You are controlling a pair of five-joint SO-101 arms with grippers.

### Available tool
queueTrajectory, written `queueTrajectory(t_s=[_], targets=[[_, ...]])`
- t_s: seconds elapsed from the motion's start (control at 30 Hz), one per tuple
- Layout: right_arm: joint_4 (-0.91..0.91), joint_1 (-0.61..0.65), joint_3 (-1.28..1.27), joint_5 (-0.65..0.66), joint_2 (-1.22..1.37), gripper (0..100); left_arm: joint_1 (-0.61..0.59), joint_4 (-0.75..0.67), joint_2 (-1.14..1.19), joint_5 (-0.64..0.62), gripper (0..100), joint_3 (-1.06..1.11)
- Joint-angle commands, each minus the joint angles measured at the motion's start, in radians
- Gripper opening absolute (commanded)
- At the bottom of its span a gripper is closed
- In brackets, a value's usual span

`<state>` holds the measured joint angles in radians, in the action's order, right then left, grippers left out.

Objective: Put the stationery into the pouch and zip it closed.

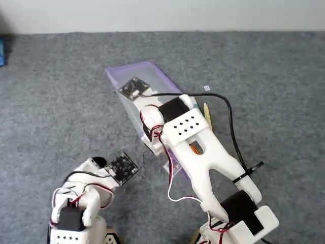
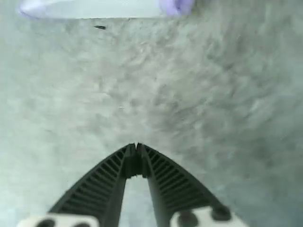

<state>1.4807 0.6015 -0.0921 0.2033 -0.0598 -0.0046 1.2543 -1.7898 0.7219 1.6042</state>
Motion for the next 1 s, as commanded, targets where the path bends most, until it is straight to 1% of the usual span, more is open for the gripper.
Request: queueTrajectory(t_s=[0.0, 0.1, 0.27, 0.3, 0.33, 0.43, 0.47, 0.63, 0.73, 0.77, 0.83, 0.9, 0.97], targets=[[0.010, -0.001, 0.061, -0.005, -0.044, 0.9, -0.020, -0.023, 0.000, 0.077, 2, -0.097], [0.012, -0.001, 0.063, -0.009, -0.053, 0.9, -0.005, -0.020, 0.000, 0.140, 2, -0.113], [0.039, -0.001, 0.089, -0.012, -0.053, 0.9, -0.003, -0.020, 0.000, 0.140, 3, -0.131], [0.041, -0.001, 0.095, -0.012, -0.053, 0.9, -0.003, -0.020, 0.000, 0.110, 2, -0.148], [0.042, -0.001, 0.100, -0.012, -0.053, 0.9, -0.003, -0.026, 0.000, 0.051, 1, -0.168], [0.073, -0.001, 0.124, -0.012, -0.053, 0.9, -0.014, -0.046, 0.003, -0.213, 1, -0.225], [0.076, -0.001, 0.126, -0.012, -0.053, 0.9, -0.031, -0.049, 0.006, -0.265, 1, -0.236], [0.074, -0.012, 0.126, -0.011, -0.067, 0.9, -0.143, -0.048, 0.008, -0.308, 1, -0.251], [0.071, -0.019, 0.126, -0.006, -0.074, 0.9, -0.160, -0.072, 0.008, -0.428, 2, -0.246], [0.073, -0.019, 0.126, -0.006, -0.074, 0.9, -0.160, -0.086, 0.008, -0.466, 3, -0.245], [0.074, -0.019, 0.124, -0.005, -0.076, 0.9, -0.161, -0.133, 0.006, -0.505, 10, -0.242], [0.074, -0.019, 0.124, -0.005, -0.076, 0.9, -0.153, -0.164, 0.002, -0.512, 16, -0.232], [0.074, -0.019, 0.124, -0.005, -0.076, 0.9, -0.153, -0.169, 0.000, -0.509, 21, -0.232]])
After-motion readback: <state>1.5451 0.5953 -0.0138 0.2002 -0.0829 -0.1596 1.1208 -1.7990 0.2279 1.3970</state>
